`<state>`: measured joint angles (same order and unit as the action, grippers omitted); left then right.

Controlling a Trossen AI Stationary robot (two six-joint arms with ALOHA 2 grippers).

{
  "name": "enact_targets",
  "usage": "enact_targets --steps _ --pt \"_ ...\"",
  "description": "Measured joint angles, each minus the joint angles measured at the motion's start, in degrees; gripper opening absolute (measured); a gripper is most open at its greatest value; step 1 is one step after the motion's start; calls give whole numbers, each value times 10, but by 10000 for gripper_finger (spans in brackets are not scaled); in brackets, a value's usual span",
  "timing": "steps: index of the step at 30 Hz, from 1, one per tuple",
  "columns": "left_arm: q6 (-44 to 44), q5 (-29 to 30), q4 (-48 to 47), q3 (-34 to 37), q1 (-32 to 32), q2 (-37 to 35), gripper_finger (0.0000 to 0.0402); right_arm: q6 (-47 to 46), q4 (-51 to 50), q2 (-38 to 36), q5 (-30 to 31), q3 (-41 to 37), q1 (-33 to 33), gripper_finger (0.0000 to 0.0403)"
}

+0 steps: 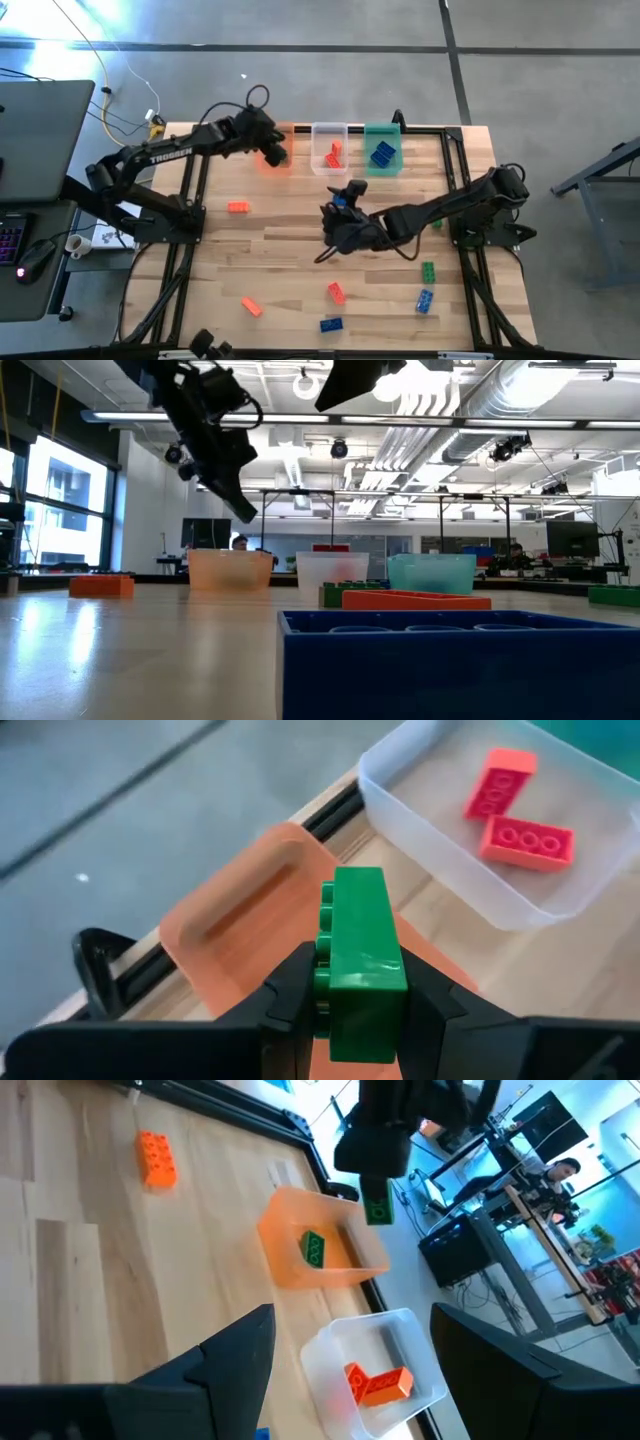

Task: Sort & place blocks by color
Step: Put the green game piece into the orange bin

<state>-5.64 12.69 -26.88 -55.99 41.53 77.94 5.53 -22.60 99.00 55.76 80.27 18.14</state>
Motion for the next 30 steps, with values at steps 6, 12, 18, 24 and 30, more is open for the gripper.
enact_targets --steps 6,12,18,24,30 --pt "-1 -63 55 -1 55 38 78 -8 -3 0 -1 0 4 256" --pt "-1 -92 79 -1 87 79 78 -8 -3 0 -2 0 4 256" --pt "-1 -125 92 -1 114 121 78 -8 -3 0 -2 0 4 256" --pt "9 -142 111 -1 125 149 82 -63 -18 0 -33 0 4 256" --pt "14 -142 112 0 125 155 103 -188 -103 0 -74 0 4 256"
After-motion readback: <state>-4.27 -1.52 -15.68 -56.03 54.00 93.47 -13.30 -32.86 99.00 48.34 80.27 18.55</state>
